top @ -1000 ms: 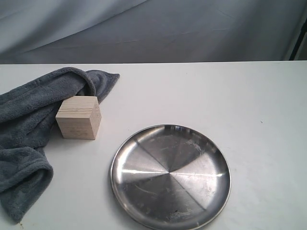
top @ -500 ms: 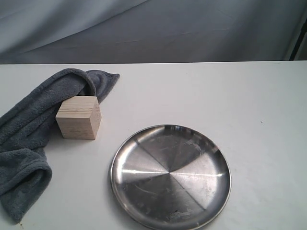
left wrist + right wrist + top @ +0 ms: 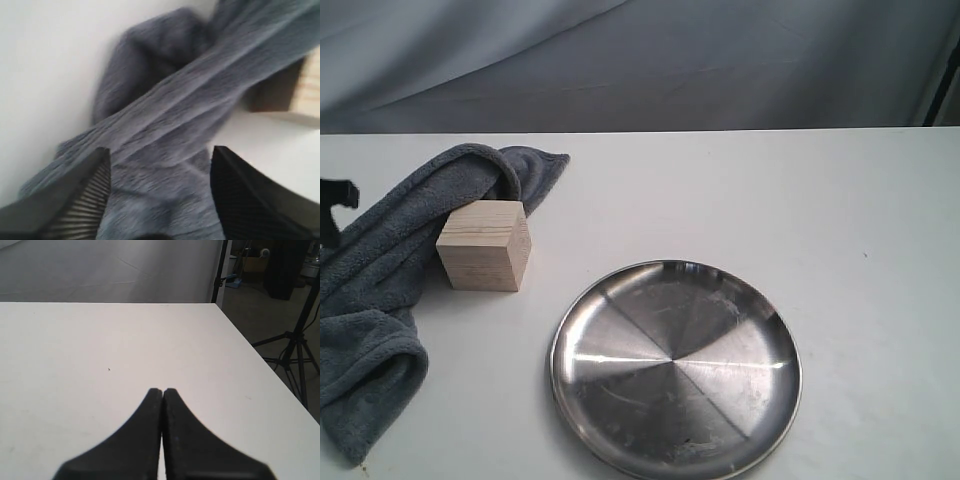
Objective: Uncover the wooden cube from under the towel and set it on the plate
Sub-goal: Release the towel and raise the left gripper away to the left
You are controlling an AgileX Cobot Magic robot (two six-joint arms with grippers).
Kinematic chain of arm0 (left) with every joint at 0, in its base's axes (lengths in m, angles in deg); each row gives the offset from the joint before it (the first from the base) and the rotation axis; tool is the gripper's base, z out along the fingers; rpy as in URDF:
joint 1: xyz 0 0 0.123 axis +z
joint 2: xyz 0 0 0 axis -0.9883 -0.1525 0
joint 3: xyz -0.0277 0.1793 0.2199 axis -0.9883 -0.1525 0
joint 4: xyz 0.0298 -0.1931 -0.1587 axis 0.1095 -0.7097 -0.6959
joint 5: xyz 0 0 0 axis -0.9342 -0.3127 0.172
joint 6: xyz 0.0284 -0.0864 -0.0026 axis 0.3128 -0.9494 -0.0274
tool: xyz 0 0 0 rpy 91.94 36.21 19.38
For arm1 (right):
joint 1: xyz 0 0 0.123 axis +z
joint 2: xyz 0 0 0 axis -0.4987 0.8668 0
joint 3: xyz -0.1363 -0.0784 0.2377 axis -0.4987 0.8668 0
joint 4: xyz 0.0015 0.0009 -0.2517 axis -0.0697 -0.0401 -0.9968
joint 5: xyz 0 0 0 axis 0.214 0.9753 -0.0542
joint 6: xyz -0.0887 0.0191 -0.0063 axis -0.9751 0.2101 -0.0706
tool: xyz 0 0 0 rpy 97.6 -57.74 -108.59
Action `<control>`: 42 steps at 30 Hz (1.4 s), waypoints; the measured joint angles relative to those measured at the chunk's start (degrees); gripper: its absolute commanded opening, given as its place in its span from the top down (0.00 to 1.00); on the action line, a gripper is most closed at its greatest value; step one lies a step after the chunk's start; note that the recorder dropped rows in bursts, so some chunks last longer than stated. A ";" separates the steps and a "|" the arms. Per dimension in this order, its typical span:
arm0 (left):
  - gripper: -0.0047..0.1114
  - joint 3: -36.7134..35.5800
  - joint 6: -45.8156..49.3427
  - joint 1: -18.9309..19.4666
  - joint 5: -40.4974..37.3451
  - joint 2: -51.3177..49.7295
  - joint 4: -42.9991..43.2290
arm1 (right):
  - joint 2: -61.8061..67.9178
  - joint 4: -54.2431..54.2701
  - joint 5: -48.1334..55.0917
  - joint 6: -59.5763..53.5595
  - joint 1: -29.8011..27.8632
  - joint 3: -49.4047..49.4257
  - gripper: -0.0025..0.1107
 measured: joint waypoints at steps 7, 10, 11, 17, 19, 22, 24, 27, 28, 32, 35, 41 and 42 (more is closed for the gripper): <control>0.46 9.84 20.52 0.00 1.17 -0.95 -15.20 | 0.00 0.00 0.00 0.00 0.00 0.00 0.98; 0.42 12.91 23.59 0.00 1.60 -2.96 -16.38 | 0.00 0.00 0.00 0.00 0.00 0.00 0.98; 0.42 13.82 24.84 0.00 1.77 -3.87 -17.00 | 0.00 0.00 0.00 0.00 0.00 0.00 0.98; 0.42 17.91 35.09 0.00 1.72 -10.43 -19.60 | 0.00 0.00 0.00 0.00 0.00 0.00 0.98; 0.42 18.18 37.55 0.00 1.72 -12.55 -20.80 | 0.00 0.00 0.00 0.00 0.00 0.00 0.98; 0.42 18.18 41.74 0.00 2.78 -15.86 -22.87 | 0.00 0.00 0.00 0.00 0.00 0.00 0.98; 0.42 18.18 44.23 0.00 4.02 -17.96 -23.86 | 0.00 0.00 0.00 0.00 0.00 0.00 0.98; 0.42 18.20 46.49 0.00 4.83 -20.55 -24.39 | 0.00 0.00 0.00 0.00 0.00 0.00 0.98; 0.43 18.20 46.77 0.00 4.83 -21.16 -24.53 | 0.00 0.00 0.00 0.00 0.00 0.00 0.98; 0.65 18.20 47.05 0.00 6.01 -23.57 -24.52 | 0.00 0.00 0.00 0.00 0.00 0.00 0.98; 0.86 18.20 47.05 0.00 8.71 -24.13 -24.52 | 0.00 0.00 0.00 0.00 0.00 0.00 0.98; 0.96 18.20 45.94 0.00 13.22 -24.13 -24.52 | 0.00 0.00 0.00 0.00 0.00 0.00 0.98; 0.96 18.20 45.37 0.00 13.95 -24.02 -24.34 | 0.00 0.00 0.00 0.00 0.00 0.00 0.98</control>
